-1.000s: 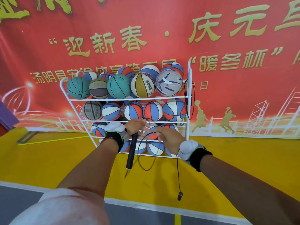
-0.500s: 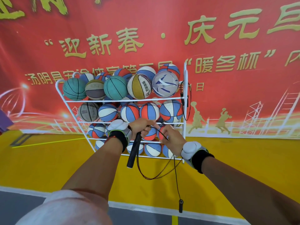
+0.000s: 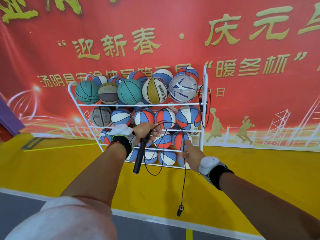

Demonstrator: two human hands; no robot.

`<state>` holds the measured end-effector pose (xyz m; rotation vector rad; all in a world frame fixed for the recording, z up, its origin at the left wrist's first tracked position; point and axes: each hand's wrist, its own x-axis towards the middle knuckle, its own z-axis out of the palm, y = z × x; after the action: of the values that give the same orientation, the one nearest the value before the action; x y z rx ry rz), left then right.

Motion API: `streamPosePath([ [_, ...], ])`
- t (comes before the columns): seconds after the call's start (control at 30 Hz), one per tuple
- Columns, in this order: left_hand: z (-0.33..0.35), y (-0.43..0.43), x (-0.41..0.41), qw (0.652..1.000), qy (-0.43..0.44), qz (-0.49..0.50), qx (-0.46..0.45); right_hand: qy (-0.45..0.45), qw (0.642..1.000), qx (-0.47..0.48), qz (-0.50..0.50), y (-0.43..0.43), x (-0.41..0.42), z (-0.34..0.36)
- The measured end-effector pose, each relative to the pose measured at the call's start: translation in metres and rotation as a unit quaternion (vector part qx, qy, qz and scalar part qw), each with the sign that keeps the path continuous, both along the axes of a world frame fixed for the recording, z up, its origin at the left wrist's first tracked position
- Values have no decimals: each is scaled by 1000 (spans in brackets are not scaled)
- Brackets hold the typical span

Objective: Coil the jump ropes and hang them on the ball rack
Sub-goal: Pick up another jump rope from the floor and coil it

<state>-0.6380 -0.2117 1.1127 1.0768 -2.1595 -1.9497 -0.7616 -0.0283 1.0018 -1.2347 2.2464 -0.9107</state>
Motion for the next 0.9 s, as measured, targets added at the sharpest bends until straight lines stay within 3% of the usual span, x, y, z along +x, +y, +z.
streamPosePath([
  [0.13, -11, 4, 4, 998, -13, -13, 57, 26, 995, -98, -3, -22, 5, 24],
  [0.33, -15, 0, 8, 986, 56, 46, 148, 117, 981, -152, -14, -27, 12, 44],
  [0.53, -12, -9, 20, 975, 105, 71, 184, 159, 980, -116, -36, -13, 3, 45],
  [0.77, -15, -5, 21, 992, 45, 8, 114, 217, 971, -96, 18, -18, 7, 50],
  [0.9, -18, 0, 16, 996, 50, 21, 74, 228, 970, -83, 36, -27, 15, 53],
])
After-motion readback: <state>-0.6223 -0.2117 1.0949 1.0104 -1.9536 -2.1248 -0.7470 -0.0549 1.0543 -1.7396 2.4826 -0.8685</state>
